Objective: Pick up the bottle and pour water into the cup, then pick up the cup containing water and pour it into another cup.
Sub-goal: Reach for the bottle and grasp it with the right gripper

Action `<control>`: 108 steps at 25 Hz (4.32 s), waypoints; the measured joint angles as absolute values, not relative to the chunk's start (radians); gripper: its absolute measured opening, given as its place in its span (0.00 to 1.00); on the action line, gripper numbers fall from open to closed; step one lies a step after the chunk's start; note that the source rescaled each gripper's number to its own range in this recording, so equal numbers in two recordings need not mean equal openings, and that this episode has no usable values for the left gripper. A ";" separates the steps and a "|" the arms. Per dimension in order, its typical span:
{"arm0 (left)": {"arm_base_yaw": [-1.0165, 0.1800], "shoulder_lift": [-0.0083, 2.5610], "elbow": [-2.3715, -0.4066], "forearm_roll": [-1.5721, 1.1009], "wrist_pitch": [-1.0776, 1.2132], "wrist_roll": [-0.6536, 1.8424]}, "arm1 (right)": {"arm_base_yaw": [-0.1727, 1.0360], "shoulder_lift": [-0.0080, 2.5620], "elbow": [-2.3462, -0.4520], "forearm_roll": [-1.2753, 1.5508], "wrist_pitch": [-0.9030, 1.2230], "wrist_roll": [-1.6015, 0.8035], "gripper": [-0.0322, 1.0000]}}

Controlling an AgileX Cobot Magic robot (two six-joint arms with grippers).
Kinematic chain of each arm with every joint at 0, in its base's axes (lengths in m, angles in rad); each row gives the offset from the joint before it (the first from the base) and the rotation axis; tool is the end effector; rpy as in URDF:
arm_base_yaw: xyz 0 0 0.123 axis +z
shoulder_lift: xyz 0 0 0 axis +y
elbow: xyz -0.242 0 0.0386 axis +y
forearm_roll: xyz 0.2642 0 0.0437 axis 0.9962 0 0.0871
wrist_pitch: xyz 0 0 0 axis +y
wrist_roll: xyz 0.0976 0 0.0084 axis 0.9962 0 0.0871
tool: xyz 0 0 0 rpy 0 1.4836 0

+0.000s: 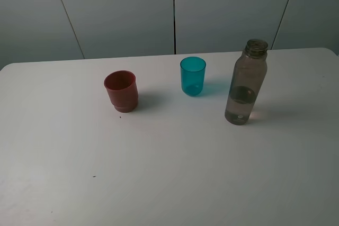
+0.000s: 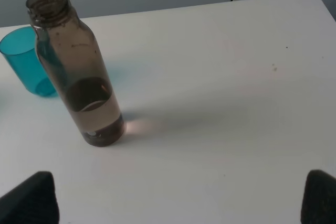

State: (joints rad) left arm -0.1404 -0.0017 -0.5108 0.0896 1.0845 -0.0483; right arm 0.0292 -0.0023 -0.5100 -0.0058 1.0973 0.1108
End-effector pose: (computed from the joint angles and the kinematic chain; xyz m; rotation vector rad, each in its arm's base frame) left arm 0.0537 0.0002 0.2833 0.0884 2.0504 -0.0099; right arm 0.0528 0.0010 0.2817 0.0849 2.0678 0.0791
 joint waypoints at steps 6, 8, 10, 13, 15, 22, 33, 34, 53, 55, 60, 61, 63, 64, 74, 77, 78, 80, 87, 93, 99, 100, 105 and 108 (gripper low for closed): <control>-0.140 -0.002 -0.511 0.090 1.085 -0.048 | 0.029 -0.002 -0.510 -0.006 1.097 0.111 1.00; -0.140 -0.002 -0.511 0.090 1.085 -0.048 | 0.029 -0.002 -0.510 -0.006 1.097 0.111 1.00; -0.140 -0.002 -0.511 0.090 1.085 -0.048 | 0.029 -0.002 -0.510 -0.006 1.097 0.111 1.00; -0.140 -0.002 -0.511 0.090 1.085 -0.048 | 0.029 -0.002 -0.510 -0.006 1.097 0.111 1.00; -0.140 -0.002 -0.511 0.090 1.085 -0.048 | 0.029 -0.002 -0.510 -0.006 1.097 0.111 1.00; -0.140 -0.002 -0.511 0.090 1.085 -0.047 | 0.029 -0.002 -0.510 -0.006 1.097 0.111 1.00; -0.140 -0.002 -0.511 0.090 1.085 -0.047 | 0.029 -0.002 -0.510 -0.006 1.097 0.111 1.00; -0.140 -0.002 -0.511 0.090 1.085 -0.047 | 0.029 -0.002 -0.510 0.000 1.097 0.111 1.00; -0.140 -0.002 -0.511 0.090 1.085 -0.047 | 0.119 0.866 -0.762 0.341 0.840 0.234 1.00; -0.140 -0.002 -0.511 0.090 1.085 -0.047 | 0.175 0.885 -0.762 0.340 0.743 0.268 1.00; -0.140 -0.002 -0.511 0.090 1.085 -0.047 | 0.248 0.886 -0.759 0.155 0.580 0.284 1.00; -0.140 -0.002 -0.511 0.090 1.085 -0.047 | 0.252 0.883 -0.741 0.140 0.556 0.284 1.00; -0.140 -0.002 -0.511 0.090 1.085 -0.047 | 0.256 0.871 -0.685 0.141 0.499 0.271 1.00; -0.140 -0.002 -0.511 0.090 1.085 -0.047 | 0.256 0.865 -0.646 0.143 0.461 0.261 1.00; -0.140 -0.002 -0.511 0.090 1.085 -0.047 | 0.263 0.795 -0.288 0.145 0.087 0.242 1.00; -0.140 -0.002 -0.511 0.090 1.085 -0.047 | 0.316 0.794 -0.226 0.145 -0.016 0.246 1.00; -0.140 -0.002 -0.511 0.090 1.085 -0.047 | 0.346 0.794 -0.206 0.139 -0.050 0.246 1.00; -0.140 -0.002 -0.511 0.090 1.085 -0.047 | 0.407 0.794 -0.180 0.115 -0.096 0.236 1.00; -0.140 -0.002 -0.511 0.090 1.085 -0.047 | 0.467 0.925 -0.144 0.105 -0.246 0.120 1.00; -0.140 -0.002 -0.511 0.090 1.085 -0.047 | 0.467 1.153 -0.125 0.176 -0.560 -0.008 1.00; -0.140 -0.002 -0.511 0.090 1.085 -0.047 | 0.467 1.369 -0.117 0.224 -0.780 -0.016 1.00; -0.140 -0.002 -0.511 0.090 1.085 -0.047 | 0.467 1.400 -0.117 0.224 -0.809 -0.013 1.00; -0.140 -0.002 -0.511 0.090 1.085 -0.047 | 0.467 1.528 -0.117 0.222 -0.984 0.018 1.00; -0.140 -0.002 -0.511 0.090 1.085 -0.047 | 0.467 1.610 -0.119 0.220 -1.085 0.035 1.00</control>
State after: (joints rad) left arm -0.1404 -0.0017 -0.5108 0.0896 1.0845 -0.0466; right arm 0.4672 1.6099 -0.1187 0.2204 -1.0852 0.0349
